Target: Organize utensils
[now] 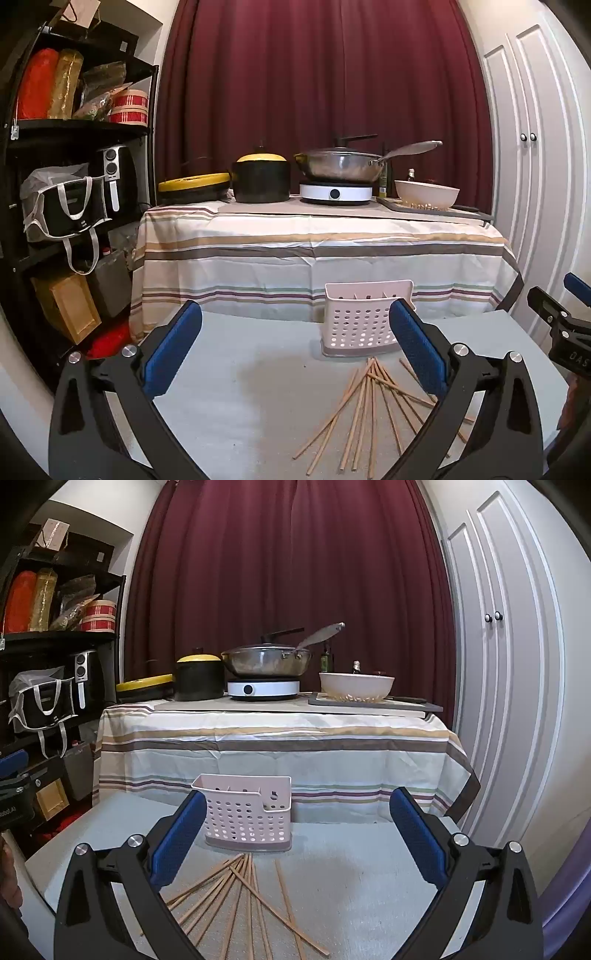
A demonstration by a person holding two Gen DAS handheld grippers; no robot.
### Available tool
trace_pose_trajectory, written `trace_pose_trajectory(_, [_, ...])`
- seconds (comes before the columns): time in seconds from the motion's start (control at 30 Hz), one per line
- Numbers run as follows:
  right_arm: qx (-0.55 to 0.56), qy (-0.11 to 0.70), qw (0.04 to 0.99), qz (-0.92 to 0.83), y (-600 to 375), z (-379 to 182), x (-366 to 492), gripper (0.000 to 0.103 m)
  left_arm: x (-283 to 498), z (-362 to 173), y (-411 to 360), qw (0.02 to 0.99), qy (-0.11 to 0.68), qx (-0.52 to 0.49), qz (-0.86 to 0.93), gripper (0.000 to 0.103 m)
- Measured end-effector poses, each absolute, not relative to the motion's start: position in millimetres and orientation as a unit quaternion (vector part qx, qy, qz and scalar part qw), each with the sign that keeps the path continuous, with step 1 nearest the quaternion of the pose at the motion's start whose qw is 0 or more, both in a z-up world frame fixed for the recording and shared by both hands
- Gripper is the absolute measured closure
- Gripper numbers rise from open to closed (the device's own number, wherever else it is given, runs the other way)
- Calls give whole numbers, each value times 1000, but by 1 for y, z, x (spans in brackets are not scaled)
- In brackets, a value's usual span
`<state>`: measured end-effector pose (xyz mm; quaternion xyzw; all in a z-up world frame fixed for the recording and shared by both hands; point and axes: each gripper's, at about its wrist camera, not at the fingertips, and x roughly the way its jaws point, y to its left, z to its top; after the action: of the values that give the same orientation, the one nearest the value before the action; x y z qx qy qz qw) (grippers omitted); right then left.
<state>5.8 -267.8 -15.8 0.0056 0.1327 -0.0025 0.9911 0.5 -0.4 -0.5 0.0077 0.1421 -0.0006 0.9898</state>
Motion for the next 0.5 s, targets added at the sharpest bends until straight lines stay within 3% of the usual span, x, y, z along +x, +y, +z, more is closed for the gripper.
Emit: trace_pose_trajectory(0.5, [-3, 127, 992, 1, -258, -4, -7, 6, -9, 13, -5, 990, 143, 3, -3, 4])
